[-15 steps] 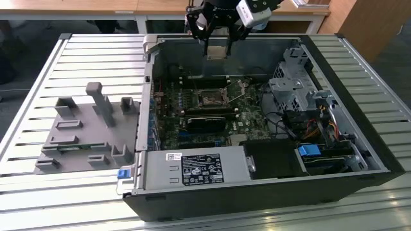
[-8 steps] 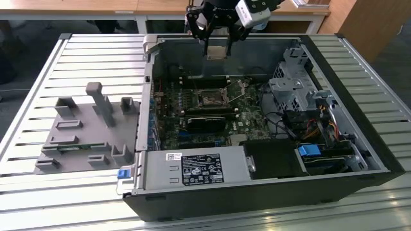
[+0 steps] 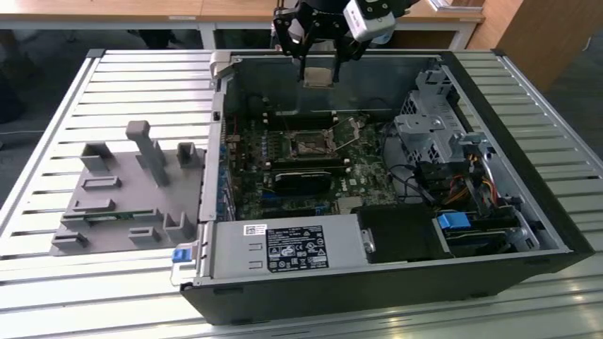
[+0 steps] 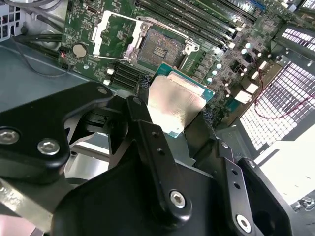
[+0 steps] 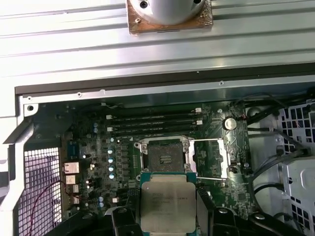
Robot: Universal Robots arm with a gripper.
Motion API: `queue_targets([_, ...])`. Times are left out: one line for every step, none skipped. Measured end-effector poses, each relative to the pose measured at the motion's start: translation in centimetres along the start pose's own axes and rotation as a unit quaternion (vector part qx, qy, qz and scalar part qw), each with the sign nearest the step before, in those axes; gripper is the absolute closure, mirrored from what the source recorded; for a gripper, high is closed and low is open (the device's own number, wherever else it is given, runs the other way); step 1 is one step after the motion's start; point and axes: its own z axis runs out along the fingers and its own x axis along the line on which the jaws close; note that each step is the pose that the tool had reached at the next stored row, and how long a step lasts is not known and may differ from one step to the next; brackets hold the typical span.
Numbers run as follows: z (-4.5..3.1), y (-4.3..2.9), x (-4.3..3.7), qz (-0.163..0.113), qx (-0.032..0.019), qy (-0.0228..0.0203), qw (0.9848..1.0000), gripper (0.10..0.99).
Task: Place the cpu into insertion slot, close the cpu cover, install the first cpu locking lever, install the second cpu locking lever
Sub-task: 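Place the cpu into insertion slot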
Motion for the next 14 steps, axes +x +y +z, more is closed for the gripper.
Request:
queue_targets([0.0, 0.0, 0.0, 0.002, 0.0, -0.0002, 1.0, 0.545])
queue_targets([0.0, 0.0, 0.0, 0.005, -0.0001, -0.0004, 1.0, 0.545])
queue_targets([0.0, 0.0, 0.0, 0.007, -0.0001, -0.0006, 1.0, 0.545])
queue_targets([0.0, 0.0, 0.0, 0.01, -0.0002, -0.0009, 1.0, 0.545])
queue_targets([0.0, 0.0, 0.0, 0.012, -0.0002, -0.0011, 0.9999, 0.545])
queue_targets([0.0, 0.0, 0.0, 0.015, -0.0003, -0.0013, 0.9999, 0.545])
queue_targets([0.0, 0.0, 0.0, 0.017, -0.0003, -0.0015, 0.9999, 0.545])
queue_targets([0.0, 0.0, 0.0, 0.019, -0.0004, -0.0017, 0.9998, 0.545])
queue_targets([0.0, 0.0, 0.0, 0.022, -0.0004, -0.002, 0.9998, 0.545])
queue_targets([0.0, 0.0, 0.0, 0.024, -0.0004, -0.0021, 0.9997, 0.545])
queue_targets([0.0, 0.0, 0.0, 0.026, -0.0005, -0.0024, 0.9996, 0.545])
queue_targets([0.01, 0.0, 0.0, 0.029, -0.0006, -0.0026, 0.9996, 0.545])
queue_targets([0.01, 0.0, 0.0, 0.031, -0.0006, -0.0028, 0.9995, 0.545])
queue_targets([0.01, 0.0, 0.0, 0.033, -0.0007, -0.003, 0.9994, 0.545])
